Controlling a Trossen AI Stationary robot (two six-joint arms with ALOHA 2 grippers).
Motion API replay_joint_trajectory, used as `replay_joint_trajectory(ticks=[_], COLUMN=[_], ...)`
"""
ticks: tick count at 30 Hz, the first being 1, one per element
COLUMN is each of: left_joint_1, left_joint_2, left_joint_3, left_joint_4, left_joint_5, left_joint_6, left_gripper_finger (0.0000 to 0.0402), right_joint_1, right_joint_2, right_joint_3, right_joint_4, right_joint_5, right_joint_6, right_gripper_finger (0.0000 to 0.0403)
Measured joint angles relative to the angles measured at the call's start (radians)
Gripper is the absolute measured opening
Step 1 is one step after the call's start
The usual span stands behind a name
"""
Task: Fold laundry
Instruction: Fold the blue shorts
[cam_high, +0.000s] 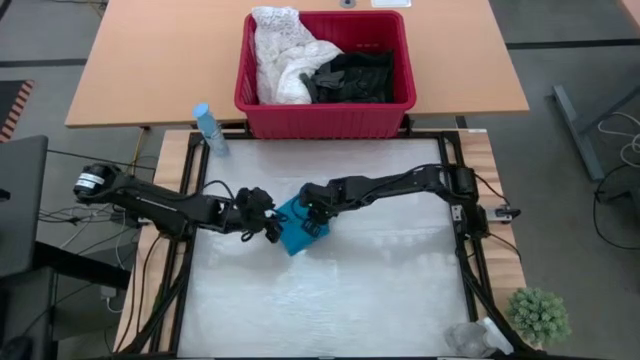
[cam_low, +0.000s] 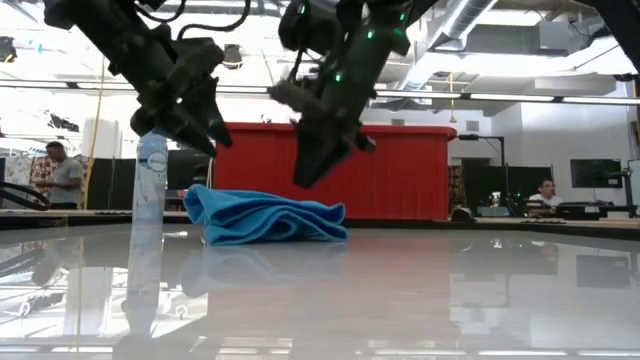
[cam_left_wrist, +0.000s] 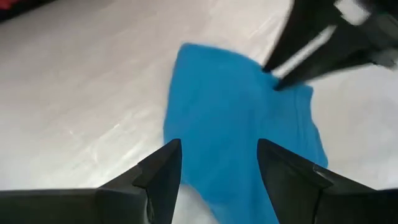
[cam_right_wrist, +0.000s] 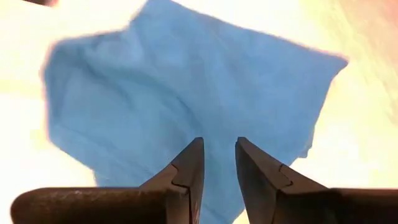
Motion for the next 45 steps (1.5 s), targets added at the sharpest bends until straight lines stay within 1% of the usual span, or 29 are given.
replay_joint_trajectory(ticks=[2,6,9,12,14,16,19,23,28,33,37,42,45], left_joint_1=[0.006,0.020,0.049,0.079,0.093,0.107,0.122,0.129,0.130,0.140,0.154,0.185,0.215], left_joint_2=[0.004,0.043,0.067,0.073,0.081,0.083,0.101,0.129,0.203,0.292,0.336,0.328,0.306], left_joint_3=[-0.018,-0.091,-0.140,-0.184,-0.204,-0.219,-0.227,-0.225,-0.226,-0.226,-0.225,-0.225,-0.225], left_joint_4=[0.037,0.226,0.348,0.436,0.483,0.484,0.489,0.516,0.565,0.588,0.604,0.595,0.588], left_joint_5=[0.004,0.012,0.013,0.046,0.068,0.077,0.078,0.105,0.130,0.161,0.182,0.203,0.217], left_joint_6=[0.000,0.001,-0.015,-0.007,0.002,-0.002,-0.016,-0.008,-0.009,-0.036,-0.036,-0.024,-0.024], left_gripper_finger=[0.0199,0.0199,0.0199,0.0199,0.0199,0.0199,0.0199,0.0199,0.0199,0.0199,0.0199,0.0199,0.0199], right_joint_1=[-0.001,0.015,0.043,0.070,0.088,0.093,0.095,0.093,0.093,0.093,0.094,0.095,0.092], right_joint_2=[-0.012,-0.021,-0.011,0.011,0.010,0.003,0.009,0.018,0.025,0.025,0.024,0.007,-0.029], right_joint_3=[0.000,0.000,0.001,0.000,-0.023,-0.066,-0.115,-0.171,-0.223,-0.237,-0.237,-0.238,-0.241], right_joint_4=[0.014,0.117,0.141,0.140,0.176,0.235,0.232,0.289,0.295,0.274,0.259,0.253,0.244], right_joint_5=[0.000,-0.021,-0.026,-0.028,-0.017,-0.005,-0.004,-0.007,-0.010,-0.022,-0.029,-0.039,-0.076], right_joint_6=[-0.004,-0.056,-0.084,-0.106,-0.120,-0.107,-0.079,-0.055,-0.051,-0.056,-0.060,-0.060,-0.060], right_gripper_finger=[0.0117,0.0117,0.0117,0.0117,0.0117,0.0117,0.0117,0.0117,0.0117,0.0117,0.0117,0.0117,0.0117])
